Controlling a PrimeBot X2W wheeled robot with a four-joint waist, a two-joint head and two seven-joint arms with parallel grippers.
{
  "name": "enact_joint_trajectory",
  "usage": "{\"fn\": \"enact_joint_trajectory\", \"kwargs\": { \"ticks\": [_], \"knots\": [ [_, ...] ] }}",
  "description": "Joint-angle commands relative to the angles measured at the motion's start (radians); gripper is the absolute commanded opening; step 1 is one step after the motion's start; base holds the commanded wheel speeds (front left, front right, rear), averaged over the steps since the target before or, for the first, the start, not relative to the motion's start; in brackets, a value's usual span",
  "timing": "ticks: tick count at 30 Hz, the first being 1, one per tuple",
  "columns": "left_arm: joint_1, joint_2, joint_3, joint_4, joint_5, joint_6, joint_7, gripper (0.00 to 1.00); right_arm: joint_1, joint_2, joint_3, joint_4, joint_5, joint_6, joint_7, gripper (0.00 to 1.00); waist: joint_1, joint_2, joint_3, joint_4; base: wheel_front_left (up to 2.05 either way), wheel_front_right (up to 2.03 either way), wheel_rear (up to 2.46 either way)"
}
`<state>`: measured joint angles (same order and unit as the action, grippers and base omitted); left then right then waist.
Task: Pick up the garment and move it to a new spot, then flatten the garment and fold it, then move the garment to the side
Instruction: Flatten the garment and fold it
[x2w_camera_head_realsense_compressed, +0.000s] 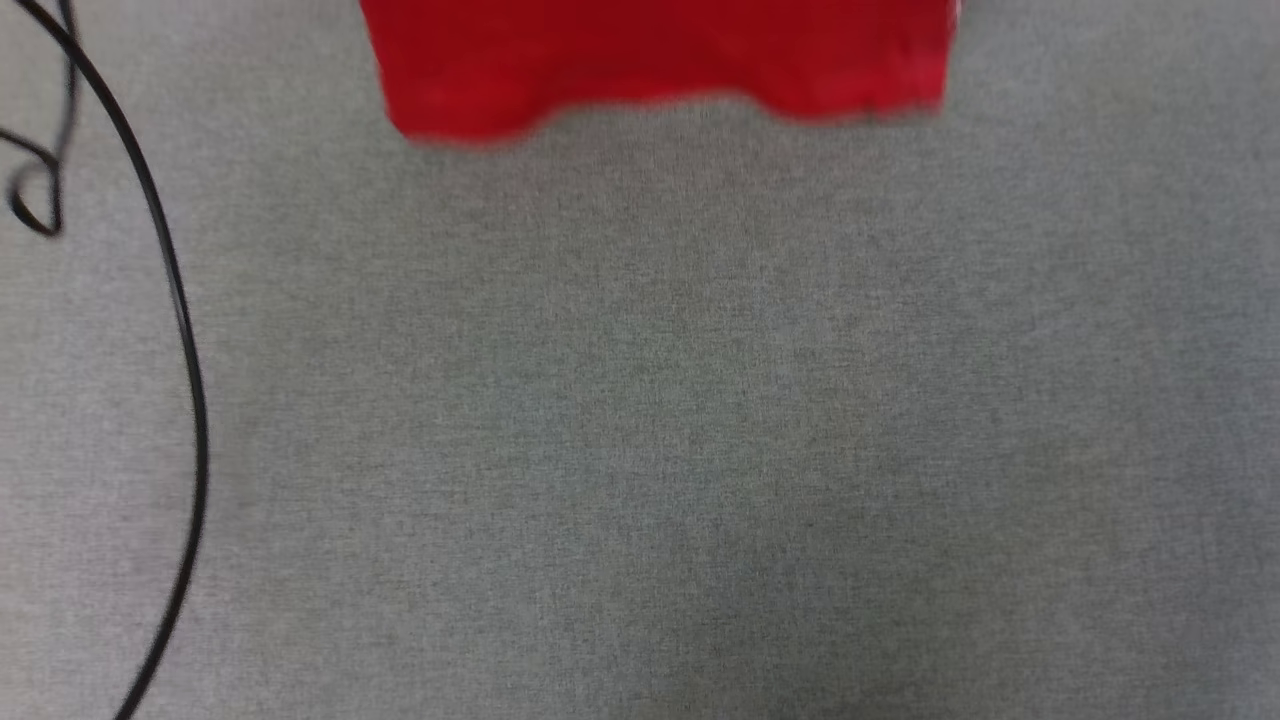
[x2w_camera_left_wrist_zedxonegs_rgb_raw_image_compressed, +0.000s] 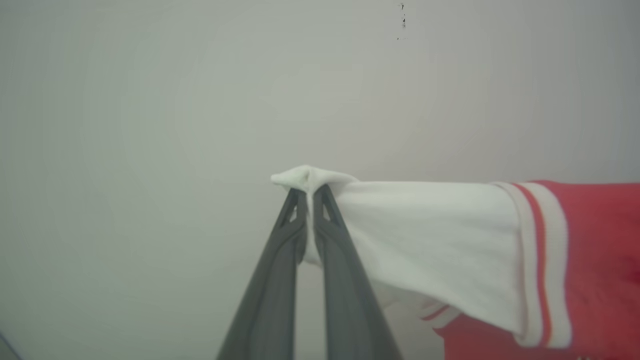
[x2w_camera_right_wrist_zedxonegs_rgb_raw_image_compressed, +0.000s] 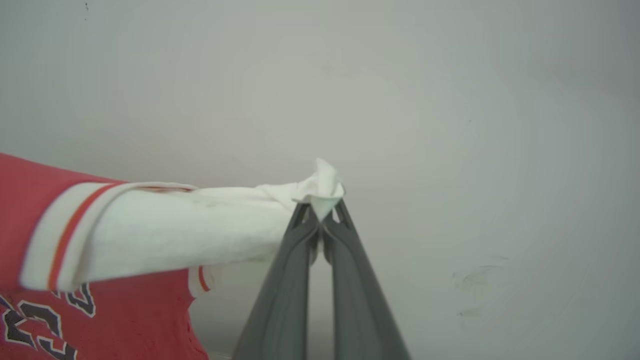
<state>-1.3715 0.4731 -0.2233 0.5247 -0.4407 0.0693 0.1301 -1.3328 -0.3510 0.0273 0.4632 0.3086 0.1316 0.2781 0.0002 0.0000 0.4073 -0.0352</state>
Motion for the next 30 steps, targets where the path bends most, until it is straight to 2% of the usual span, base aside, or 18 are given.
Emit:
{"fn": "enact_joint_trajectory", "kwargs": {
  "ticks": [1, 9, 15, 23, 30],
  "knots": [
    [-0.043, 0.011, 0.011, 0.019, 0.002, -0.001, -0.016, 0.0, -0.053, -0.012, 0.005, 0.021, -0.011, -0.002, -0.016, 0.0, -0.0002, 0.0, 0.032, -0.004, 0.0, 0.0, 0.0],
    [-0.189, 0.007, -0.004, 0.109, 0.015, -0.023, -0.044, 0.0, -0.231, -0.004, 0.04, 0.151, -0.021, -0.002, -0.057, 0.0, -0.0002, 0.0, 0.106, 0.003, 0.0, 0.0, 0.0],
    [-0.239, -0.032, -0.023, 0.182, -0.001, -0.056, -0.061, 0.0, -0.314, 0.018, 0.083, 0.258, 0.004, -0.002, -0.081, 0.0, -0.0002, 0.0, 0.177, 0.019, 0.0, 0.0, 0.0],
    [-0.165, -0.061, -0.013, 0.328, -0.049, -0.101, -0.108, 0.0, -0.264, 0.039, 0.185, 0.372, 0.076, -0.002, -0.141, 0.0, -0.0002, 0.0, 0.211, 0.017, 0.0, 0.0, 0.0],
    [-0.03, -0.071, 0.017, 0.446, -0.115, -0.143, -0.157, 0.0, -0.118, 0.031, 0.279, 0.409, 0.188, -0.002, -0.196, 0.0, -0.0002, 0.0, 0.171, 0.003, 0.0, 0.0, 0.0]
  ]
}}
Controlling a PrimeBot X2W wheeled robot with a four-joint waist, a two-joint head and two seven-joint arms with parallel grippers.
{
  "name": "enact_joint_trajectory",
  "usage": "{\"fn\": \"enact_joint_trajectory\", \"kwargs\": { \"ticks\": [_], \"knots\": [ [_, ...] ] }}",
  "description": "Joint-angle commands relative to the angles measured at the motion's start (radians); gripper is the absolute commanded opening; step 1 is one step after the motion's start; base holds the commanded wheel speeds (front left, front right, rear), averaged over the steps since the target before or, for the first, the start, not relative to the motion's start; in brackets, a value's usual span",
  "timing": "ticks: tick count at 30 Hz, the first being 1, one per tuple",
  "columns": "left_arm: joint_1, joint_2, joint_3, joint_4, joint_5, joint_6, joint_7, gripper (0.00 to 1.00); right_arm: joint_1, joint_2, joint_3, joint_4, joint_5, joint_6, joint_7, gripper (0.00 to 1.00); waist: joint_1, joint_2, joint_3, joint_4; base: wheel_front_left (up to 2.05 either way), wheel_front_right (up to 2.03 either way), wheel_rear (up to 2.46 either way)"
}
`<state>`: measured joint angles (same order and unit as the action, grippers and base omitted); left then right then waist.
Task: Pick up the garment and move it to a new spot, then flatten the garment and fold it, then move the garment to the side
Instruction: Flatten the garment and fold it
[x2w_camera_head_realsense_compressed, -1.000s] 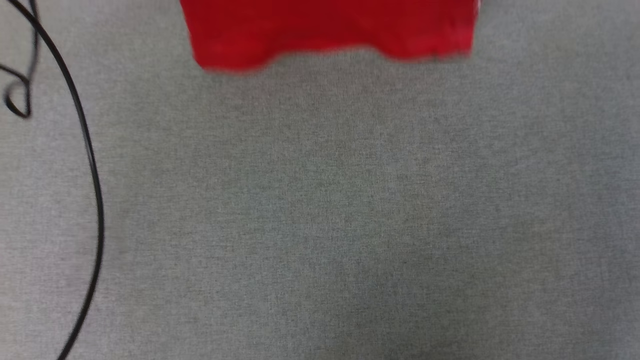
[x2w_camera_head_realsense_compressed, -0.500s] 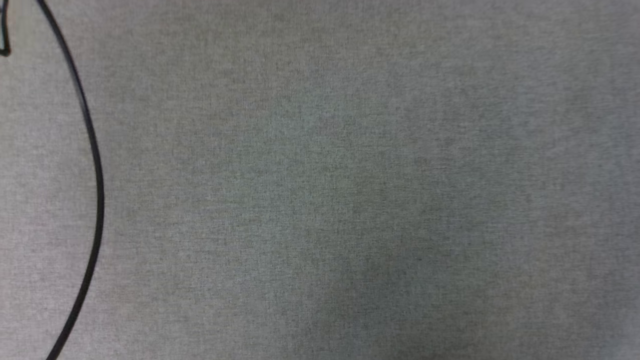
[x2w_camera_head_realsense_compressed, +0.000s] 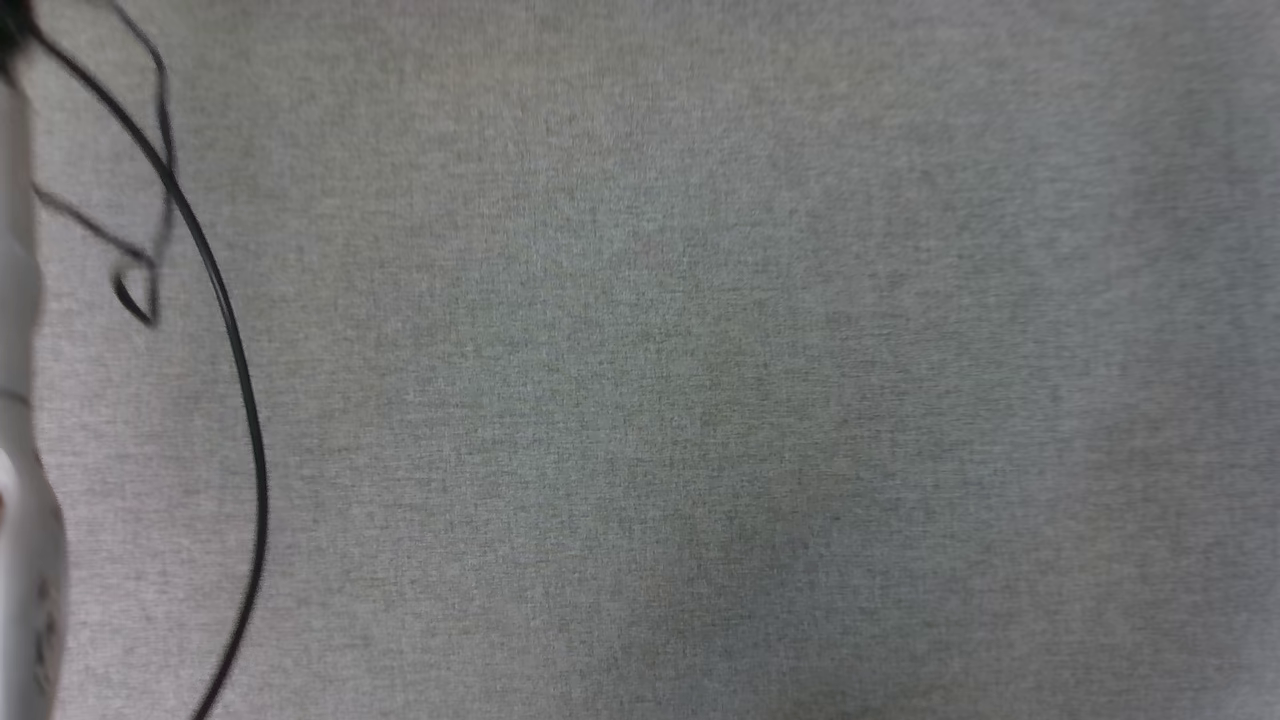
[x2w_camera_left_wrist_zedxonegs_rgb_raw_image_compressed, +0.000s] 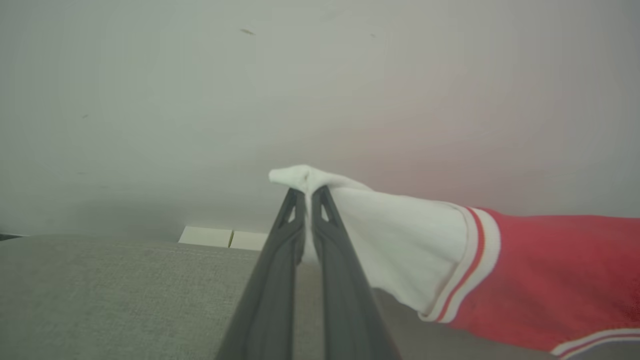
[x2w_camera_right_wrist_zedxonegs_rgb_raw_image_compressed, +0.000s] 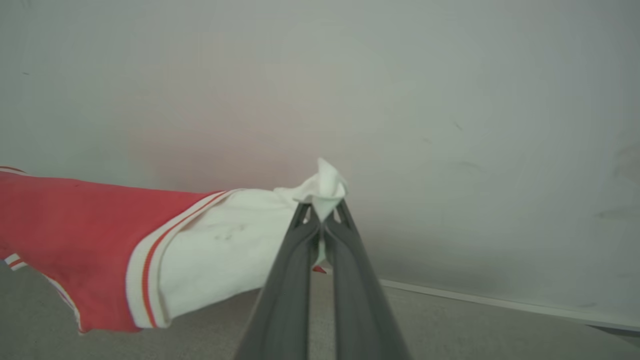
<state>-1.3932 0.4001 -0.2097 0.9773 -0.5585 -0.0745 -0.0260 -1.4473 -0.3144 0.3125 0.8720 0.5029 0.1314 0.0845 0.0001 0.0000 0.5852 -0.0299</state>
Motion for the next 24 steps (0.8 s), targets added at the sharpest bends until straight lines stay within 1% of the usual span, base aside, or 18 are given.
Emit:
{"fn": "enact_joint_trajectory", "kwargs": {
  "ticks": [1, 3, 5, 11, 16, 18, 22, 24],
  "knots": [
    [0.019, 0.004, 0.01, 0.006, -0.008, -0.006, -0.012, 0.0, 0.03, -0.009, 0.007, 0.003, 0.009, -0.001, -0.012, 0.0, -0.0001, 0.0, -0.018, -0.004, 0.0, 0.0, 0.0],
    [0.086, 0.004, 0.013, 0.025, -0.023, -0.019, -0.032, 0.0, 0.101, -0.015, 0.029, 0.004, 0.042, -0.001, -0.03, 0.0, -0.0001, 0.0, -0.047, -0.005, 0.0, 0.0, 0.0],
    [0.159, -0.007, 0.006, 0.043, -0.031, -0.03, -0.059, 0.0, 0.176, -0.024, 0.046, -0.002, 0.072, -0.001, -0.053, 0.0, -0.0001, 0.0, -0.082, -0.002, 0.0, 0.0, 0.0],
    [0.371, -0.031, 0.016, 0.062, -0.073, -0.045, -0.148, 0.0, 0.411, -0.057, 0.092, -0.045, 0.169, -0.002, -0.102, 0.0, -0.0001, 0.0, -0.189, 0.004, 0.0, 0.0, 0.0],
    [0.525, -0.035, 0.02, 0.059, -0.088, -0.045, -0.189, 0.0, 0.583, -0.088, 0.101, -0.086, 0.224, -0.002, -0.133, 0.0, -0.0001, 0.0, -0.276, 0.003, 0.0, 0.0, 0.0],
    [0.584, -0.029, 0.023, 0.045, -0.086, -0.035, -0.202, 0.0, 0.646, -0.1, 0.105, -0.108, 0.235, -0.002, -0.139, 0.0, -0.0001, 0.0, -0.311, 0.002, 0.0, 0.0, 0.0],
    [0.704, -0.019, 0.032, -0.008, -0.096, -0.025, -0.217, 0.0, 0.765, -0.118, 0.097, -0.162, 0.255, -0.002, -0.141, 0.0, -0.0001, 0.0, -0.374, -0.002, 0.0, 0.0, 0.0],
    [0.768, -0.002, 0.051, -0.047, -0.106, -0.011, -0.221, 0.0, 0.813, -0.12, 0.09, -0.191, 0.256, -0.002, -0.132, 0.0, -0.0001, 0.0, -0.396, -0.012, 0.0, 0.0, 0.0]
  ]
}}
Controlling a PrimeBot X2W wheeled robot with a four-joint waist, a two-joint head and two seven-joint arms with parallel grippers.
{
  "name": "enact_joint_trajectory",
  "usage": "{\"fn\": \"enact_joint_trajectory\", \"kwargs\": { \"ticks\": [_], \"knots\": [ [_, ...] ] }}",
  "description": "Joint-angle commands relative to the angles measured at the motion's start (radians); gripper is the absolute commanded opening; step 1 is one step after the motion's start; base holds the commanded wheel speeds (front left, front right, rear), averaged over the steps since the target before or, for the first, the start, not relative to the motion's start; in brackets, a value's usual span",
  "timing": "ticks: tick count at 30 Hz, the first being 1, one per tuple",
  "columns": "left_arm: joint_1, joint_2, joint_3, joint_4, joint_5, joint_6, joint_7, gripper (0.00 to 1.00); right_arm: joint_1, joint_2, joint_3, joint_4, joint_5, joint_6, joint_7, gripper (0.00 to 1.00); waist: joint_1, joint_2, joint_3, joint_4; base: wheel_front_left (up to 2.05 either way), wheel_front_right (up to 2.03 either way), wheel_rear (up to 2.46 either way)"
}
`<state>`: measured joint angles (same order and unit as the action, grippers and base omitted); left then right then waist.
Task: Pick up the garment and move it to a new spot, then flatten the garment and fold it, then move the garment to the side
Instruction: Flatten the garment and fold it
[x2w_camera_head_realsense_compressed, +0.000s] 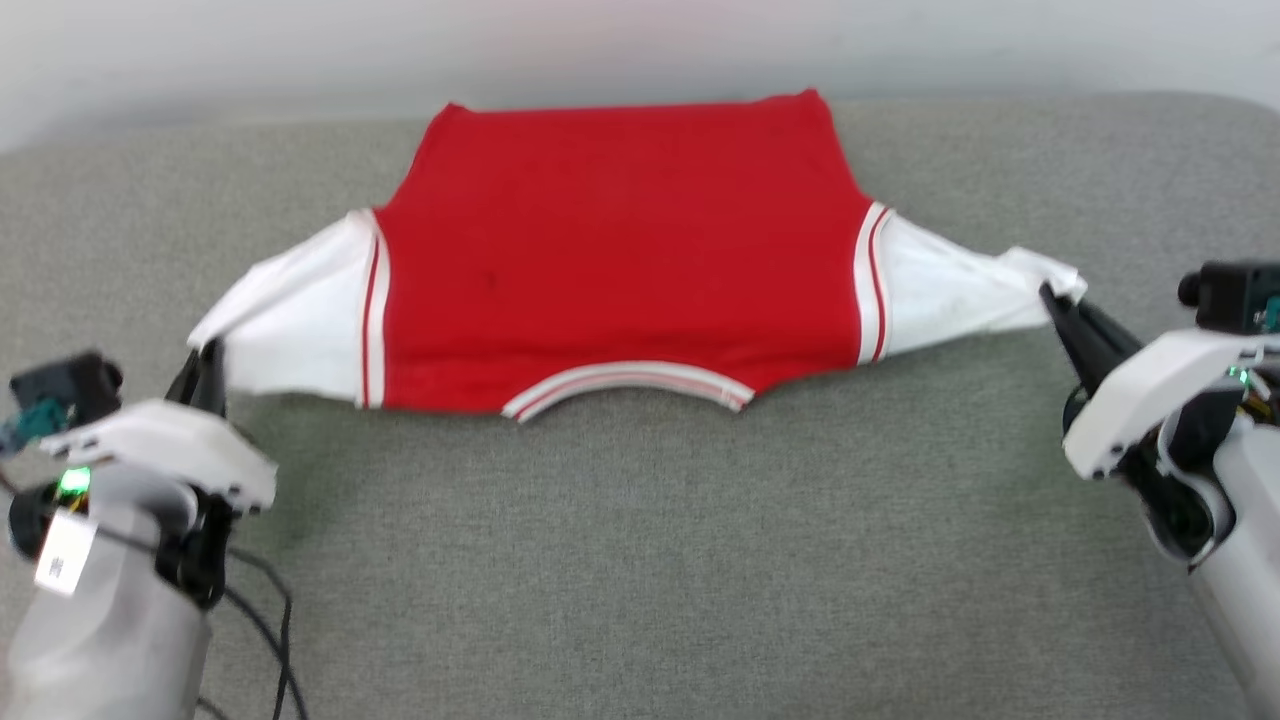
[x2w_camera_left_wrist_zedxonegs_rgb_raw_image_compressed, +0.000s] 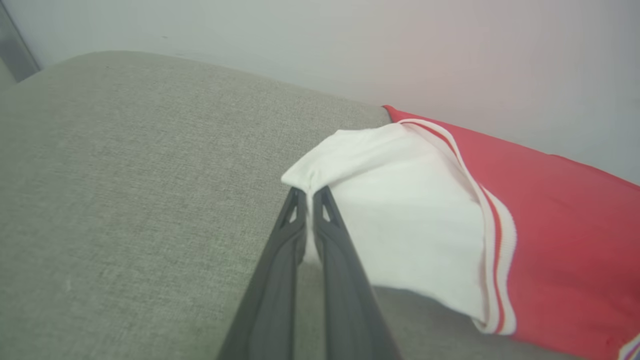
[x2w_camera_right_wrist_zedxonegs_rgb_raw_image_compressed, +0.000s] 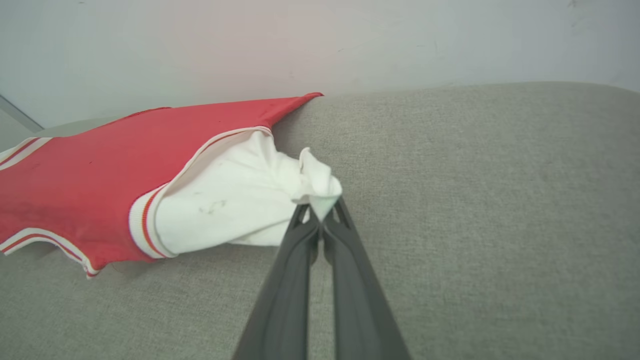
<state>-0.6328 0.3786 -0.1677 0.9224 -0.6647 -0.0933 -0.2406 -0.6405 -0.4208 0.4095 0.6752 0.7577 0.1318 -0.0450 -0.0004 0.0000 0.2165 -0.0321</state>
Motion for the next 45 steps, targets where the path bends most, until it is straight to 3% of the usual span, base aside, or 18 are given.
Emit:
{"fn": "enact_joint_trajectory", "kwargs": {
  "ticks": [1, 5, 11, 19, 25, 30, 31, 32, 33, 39, 45],
  "knots": [
    [0.041, 0.024, 0.014, -0.016, -0.008, 0.016, -0.007, 0.0, 0.032, -0.014, -0.012, -0.009, 0.0, -0.002, -0.001, 0.0, 0.0004, 0.0, -0.04, -0.013, 0.0, 0.0, 0.0],
    [0.183, 0.037, 0.032, -0.133, -0.021, 0.06, 0.005, 0.0, 0.148, -0.014, -0.052, -0.063, -0.007, -0.002, 0.01, 0.0, 0.0004, 0.0, -0.087, -0.014, 0.0, 0.0, 0.0],
    [0.413, 0.042, 0.029, -0.378, -0.026, 0.158, 0.079, 0.0, 0.356, 0.01, -0.161, -0.143, -0.032, -0.002, 0.032, 0.0, 0.0004, 0.0, -0.139, 0.006, 0.0, 0.0, 0.0],
    [0.71, 0.054, 0.05, -0.681, -0.05, 0.281, 0.176, 0.0, 0.633, 0.123, -0.378, -0.309, -0.144, -0.002, 0.107, 0.0, 0.0004, 0.0, -0.172, 0.022, 0.0, 0.0, 0.0],
    [0.84, 0.056, 0.06, -0.789, -0.069, 0.329, 0.216, 0.0, 0.815, 0.239, -0.519, -0.468, -0.242, -0.002, 0.242, 0.0, 0.0004, 0.0, -0.182, 0.035, 0.0, 0.0, 0.0],
    [0.871, 0.051, 0.036, -0.83, -0.056, 0.333, 0.223, 0.0, 0.877, 0.306, -0.568, -0.568, -0.301, -0.002, 0.355, 0.0, 0.0004, 0.0, -0.174, 0.042, 0.0, 0.0, 0.0],
    [0.865, 0.048, 0.031, -0.836, -0.053, 0.33, 0.218, 0.0, 0.876, 0.311, -0.574, -0.584, -0.309, -0.002, 0.369, 0.23, 0.0004, 0.0, -0.172, 0.045, 0.0, 0.0, 0.0],
    [0.855, 0.046, 0.024, -0.841, -0.047, 0.326, 0.217, 0.0, 0.874, 0.318, -0.572, -0.597, -0.312, -0.002, 0.386, 0.77, 0.0004, 0.0, -0.17, 0.048, 0.0, 0.0, 0.0],
    [0.843, 0.044, 0.019, -0.847, -0.044, 0.325, 0.214, 0.0, 0.862, 0.32, -0.57, -0.616, -0.322, -0.002, 0.388, 1.0, 0.0004, 0.0, -0.167, 0.052, 0.0, 0.0, 0.0],
    [0.78, 0.038, -0.028, -0.873, -0.01, 0.315, 0.215, 0.0, 0.742, 0.31, -0.603, -0.634, -0.349, -0.002, 0.351, 1.0, 0.0004, 0.0, -0.143, 0.087, 0.0, 0.0, 0.0],
    [0.709, 0.02, -0.061, -0.91, 0.026, 0.313, 0.192, 0.0, 0.503, 0.283, -0.619, -0.498, -0.363, -0.002, 0.314, 1.0, 0.0004, 0.0, -0.073, 0.135, 0.0, 0.0, 0.0]
  ]
}}
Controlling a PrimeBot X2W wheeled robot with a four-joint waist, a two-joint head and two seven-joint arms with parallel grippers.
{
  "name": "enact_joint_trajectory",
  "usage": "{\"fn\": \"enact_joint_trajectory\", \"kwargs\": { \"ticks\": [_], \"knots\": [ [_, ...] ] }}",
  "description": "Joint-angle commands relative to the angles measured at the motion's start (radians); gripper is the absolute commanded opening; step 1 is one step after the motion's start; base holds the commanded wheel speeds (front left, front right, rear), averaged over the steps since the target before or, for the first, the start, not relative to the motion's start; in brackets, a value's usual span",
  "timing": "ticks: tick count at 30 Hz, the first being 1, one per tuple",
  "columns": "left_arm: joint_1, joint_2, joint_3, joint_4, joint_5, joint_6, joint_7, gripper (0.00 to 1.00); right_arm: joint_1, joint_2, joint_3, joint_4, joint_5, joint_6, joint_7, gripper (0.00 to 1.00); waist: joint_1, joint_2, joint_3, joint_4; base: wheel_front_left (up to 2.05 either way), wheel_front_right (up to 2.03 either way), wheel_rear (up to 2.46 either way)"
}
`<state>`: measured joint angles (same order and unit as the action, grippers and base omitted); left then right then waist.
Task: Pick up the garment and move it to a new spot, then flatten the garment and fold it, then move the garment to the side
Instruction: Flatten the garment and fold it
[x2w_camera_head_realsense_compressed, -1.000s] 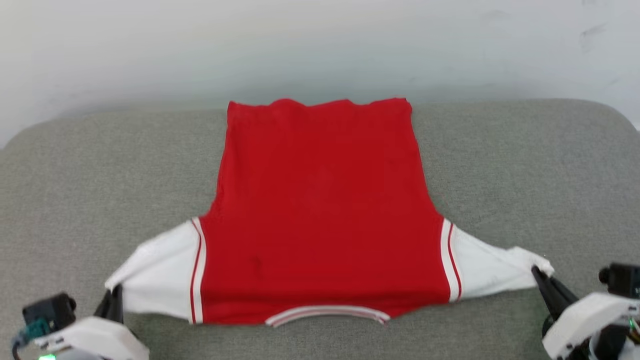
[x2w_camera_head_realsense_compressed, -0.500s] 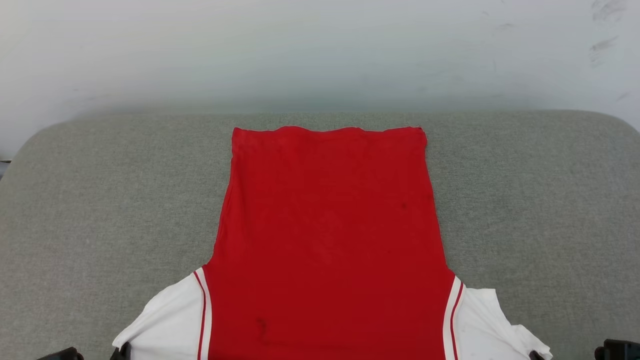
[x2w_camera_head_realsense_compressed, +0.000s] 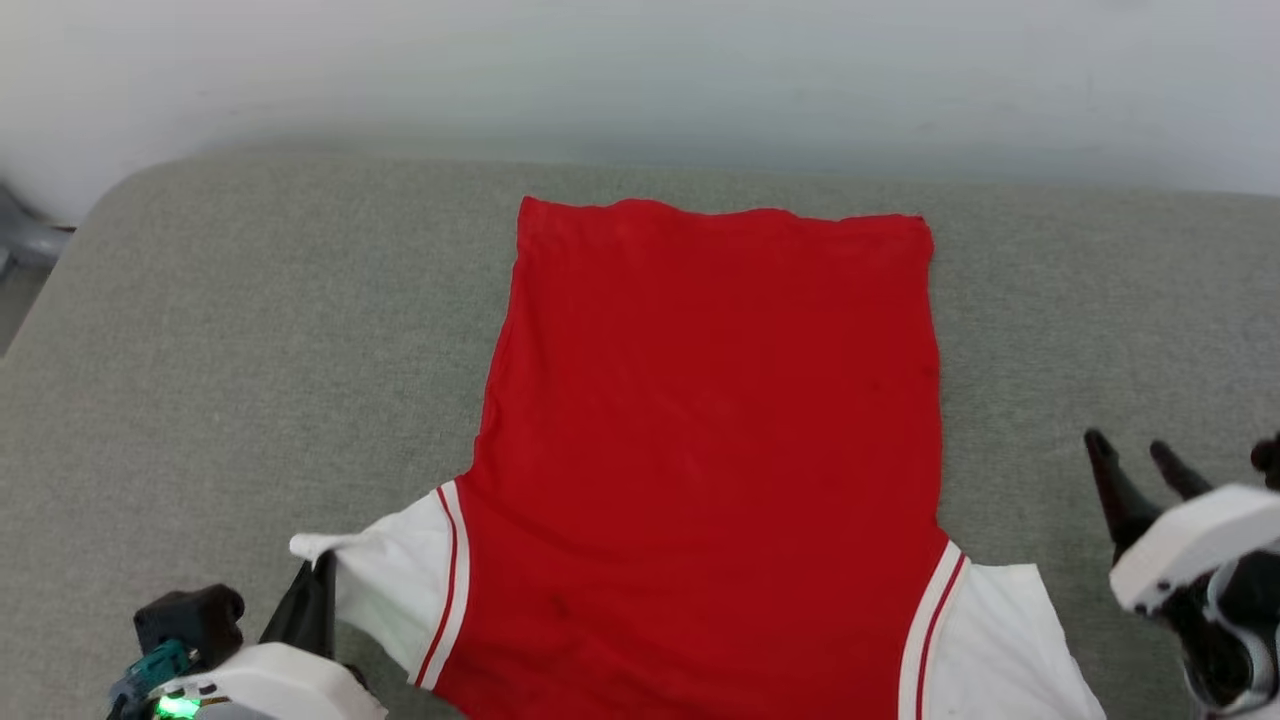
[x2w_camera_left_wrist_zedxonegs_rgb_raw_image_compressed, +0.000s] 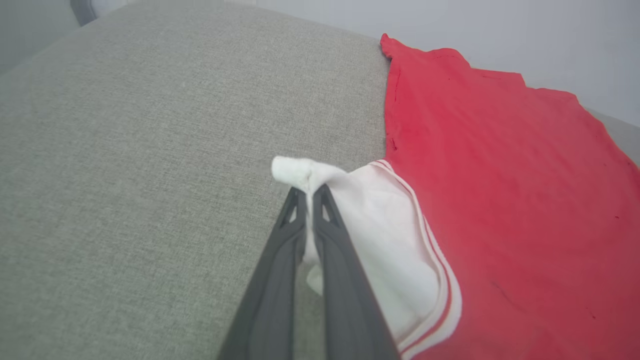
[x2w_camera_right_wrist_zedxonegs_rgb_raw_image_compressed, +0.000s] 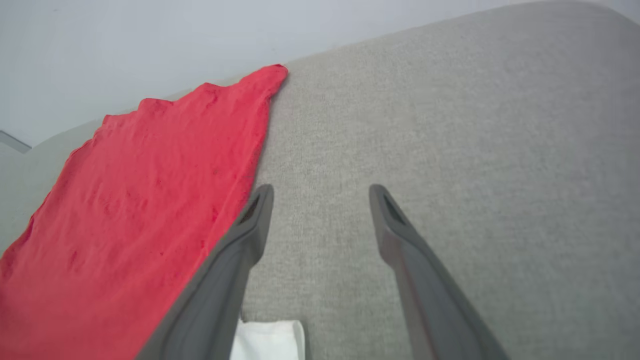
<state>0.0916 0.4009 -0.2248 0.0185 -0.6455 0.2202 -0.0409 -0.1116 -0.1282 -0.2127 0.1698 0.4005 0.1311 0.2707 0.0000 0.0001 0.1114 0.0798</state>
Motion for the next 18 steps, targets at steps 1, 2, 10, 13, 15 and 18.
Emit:
{"fn": "enact_joint_trajectory", "kwargs": {
  "ticks": [1, 2, 10, 13, 15, 18],
  "knots": [
    [-0.03, -0.006, -0.009, -0.01, 0.015, -0.001, -0.013, 0.0, -0.072, -0.021, 0.002, 0.039, -0.011, -0.001, -0.008, 1.0, 0.0, -0.0001, 0.048, 0.035, 0.0, 0.0, 0.0],
    [-0.048, -0.013, -0.016, -0.015, 0.019, -0.004, -0.016, 0.0, -0.118, -0.023, 0.006, 0.076, -0.007, -0.001, -0.005, 1.0, 0.0, -0.0001, 0.065, 0.048, 0.0, 0.0, 0.0],
    [-0.181, -0.051, -0.076, -0.041, 0.071, -0.031, -0.056, 0.0, -0.469, -0.138, 0.037, 0.353, 0.007, -0.001, 0.114, 1.0, 0.0, -0.0001, 0.17, 0.169, 0.0, 0.0, 0.0],
    [-0.212, -0.057, -0.092, -0.043, 0.083, -0.041, -0.066, 0.0, -0.587, -0.182, 0.046, 0.448, -0.011, -0.001, 0.201, 1.0, 0.0, -0.0001, 0.198, 0.205, 0.0, 0.0, 0.0],
    [-0.238, -0.071, -0.108, -0.047, 0.088, -0.051, -0.069, 0.0, -0.649, -0.211, 0.058, 0.492, -0.036, -0.001, 0.251, 1.0, 0.0, -0.0001, 0.22, 0.231, 0.0, 0.0, 0.0],
    [-0.268, -0.088, -0.126, -0.043, 0.091, -0.065, -0.082, 0.0, -0.738, -0.24, 0.076, 0.544, -0.068, -0.001, 0.316, 1.0, 0.0, -0.0001, 0.256, 0.261, 0.0, 0.0, 0.0]
  ]
}}
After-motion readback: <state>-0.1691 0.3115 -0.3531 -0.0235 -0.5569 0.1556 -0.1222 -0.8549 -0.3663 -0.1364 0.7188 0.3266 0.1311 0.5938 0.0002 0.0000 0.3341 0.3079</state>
